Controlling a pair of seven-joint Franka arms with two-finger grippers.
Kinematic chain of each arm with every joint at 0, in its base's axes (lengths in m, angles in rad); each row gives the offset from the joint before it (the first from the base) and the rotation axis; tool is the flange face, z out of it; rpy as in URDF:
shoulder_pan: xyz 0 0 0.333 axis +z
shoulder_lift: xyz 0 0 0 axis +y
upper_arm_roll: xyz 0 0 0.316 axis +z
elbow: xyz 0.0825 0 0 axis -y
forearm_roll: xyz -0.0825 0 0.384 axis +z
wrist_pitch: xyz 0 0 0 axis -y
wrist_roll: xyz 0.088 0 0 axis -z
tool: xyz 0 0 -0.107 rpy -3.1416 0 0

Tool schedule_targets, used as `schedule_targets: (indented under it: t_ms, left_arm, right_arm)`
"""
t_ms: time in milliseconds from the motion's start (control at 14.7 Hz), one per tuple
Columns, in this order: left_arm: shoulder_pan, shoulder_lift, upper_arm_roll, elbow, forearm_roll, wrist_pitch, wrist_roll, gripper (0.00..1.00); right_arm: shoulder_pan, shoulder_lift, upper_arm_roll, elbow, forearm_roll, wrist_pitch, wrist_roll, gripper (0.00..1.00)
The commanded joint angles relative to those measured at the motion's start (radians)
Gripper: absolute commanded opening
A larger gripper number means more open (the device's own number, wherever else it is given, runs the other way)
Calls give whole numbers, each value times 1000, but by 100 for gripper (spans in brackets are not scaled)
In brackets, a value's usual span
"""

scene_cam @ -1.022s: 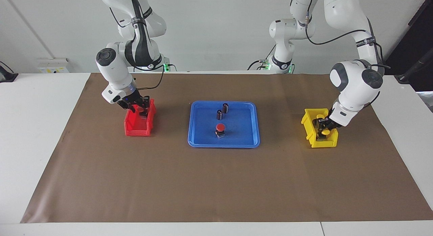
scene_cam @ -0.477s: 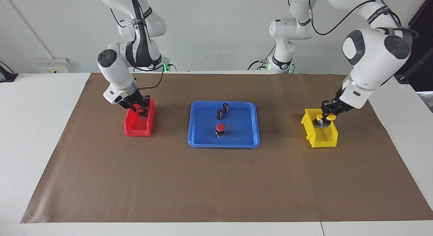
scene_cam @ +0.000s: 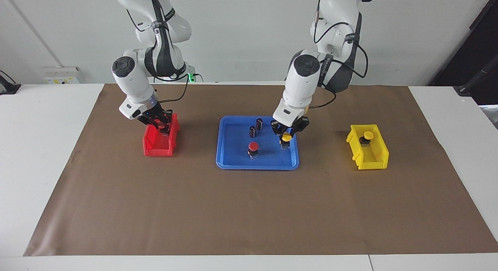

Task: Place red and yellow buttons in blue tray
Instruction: 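Place the yellow button in the tray with the left gripper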

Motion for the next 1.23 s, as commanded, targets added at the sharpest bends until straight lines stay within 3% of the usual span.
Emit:
schedule_targets:
  t_ms: [0,136,204,272,341,477,681,817,953,1158]
  left_arm:
    - [-39,22,20,-33,-7,71,-58,1]
    - [-48,47,20,-28,-7,100,-78,2]
    - [-47,54,20,-28,-7,112,-78,12]
    - [-45,56,22,-28,-7,123,-80,45]
    - [-45,56,22,-27,-7,122,-88,68]
    - [-47,51,23,-10,-6,82,-89,88]
    - [-36,-8,28,32,4,-91,-65,100]
    - [14,-86,34,33,5,-188,27,100]
    - [145,-151,34,27,5,-301,250,100]
    - [350,-209,34,20,7,-326,505,100]
  right_arm:
    - [-21,26,8,137,10,-129,-35,21]
    - [-18,62,8,258,8,-224,-33,22]
    - [-18,78,8,305,8,-255,-33,22]
    - [-16,89,8,351,8,-286,-33,22]
    - [-16,98,9,394,8,-318,-33,22]
    - [-10,127,9,489,17,-386,-22,22]
    - [22,177,17,605,17,-426,54,24]
    - [88,208,17,651,19,-403,160,24]
    - [176,245,17,694,19,-359,308,24]
    - [299,343,17,706,19,-232,479,24]
